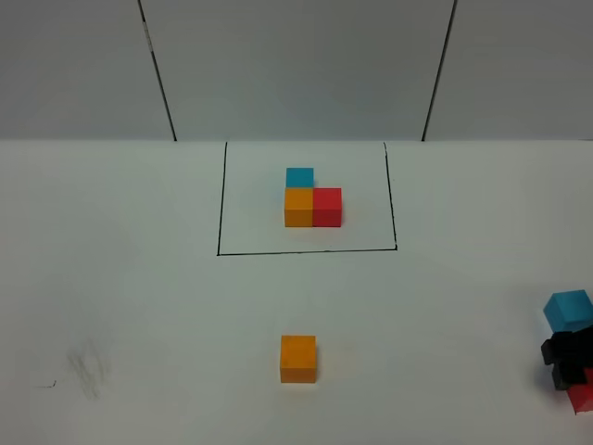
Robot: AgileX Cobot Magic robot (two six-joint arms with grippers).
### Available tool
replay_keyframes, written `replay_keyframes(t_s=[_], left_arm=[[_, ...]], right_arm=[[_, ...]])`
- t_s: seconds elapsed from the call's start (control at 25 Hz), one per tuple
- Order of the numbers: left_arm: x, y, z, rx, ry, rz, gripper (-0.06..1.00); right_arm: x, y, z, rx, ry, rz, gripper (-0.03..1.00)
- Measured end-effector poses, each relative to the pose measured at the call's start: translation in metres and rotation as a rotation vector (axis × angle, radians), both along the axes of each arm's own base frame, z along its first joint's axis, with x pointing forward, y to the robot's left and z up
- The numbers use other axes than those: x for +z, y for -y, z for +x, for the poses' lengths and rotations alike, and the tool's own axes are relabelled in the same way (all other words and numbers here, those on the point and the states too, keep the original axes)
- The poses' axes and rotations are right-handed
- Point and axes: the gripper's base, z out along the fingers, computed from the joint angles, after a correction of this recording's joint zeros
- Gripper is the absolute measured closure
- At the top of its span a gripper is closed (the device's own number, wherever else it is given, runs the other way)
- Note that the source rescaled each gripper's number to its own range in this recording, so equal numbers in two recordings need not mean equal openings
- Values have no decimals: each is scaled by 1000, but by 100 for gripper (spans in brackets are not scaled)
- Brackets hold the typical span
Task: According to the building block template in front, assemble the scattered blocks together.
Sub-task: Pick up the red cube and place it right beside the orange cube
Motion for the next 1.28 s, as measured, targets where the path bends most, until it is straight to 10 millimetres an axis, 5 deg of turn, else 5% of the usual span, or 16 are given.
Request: replay_keyframes(t_s=[0.24, 0.32, 0.44, 0.48, 0.84, 1.08, 1.28], left_arm=[[0, 0, 0, 0, 0, 0, 29], [0, 0, 0, 0, 0, 0, 29], [0, 0, 0, 0, 0, 0, 29], [0, 0, 0, 0, 0, 0, 29], [0, 0, 0, 0, 0, 0, 29], [0, 0, 0, 0, 0, 0, 29], [0, 0, 0, 0, 0, 0, 29]], right_arm=[[-19, 0, 4, 0, -36, 3, 31], [-20, 0, 5, 0, -35, 3, 39], [-20, 0, 5, 0, -34, 3, 75], [-20, 0, 5, 0, -34, 3, 95], [-9, -4, -3, -1, -126, 27, 97], [50, -34, -6, 198, -122, 42, 97], [99, -78, -15, 421, -27, 45, 97]])
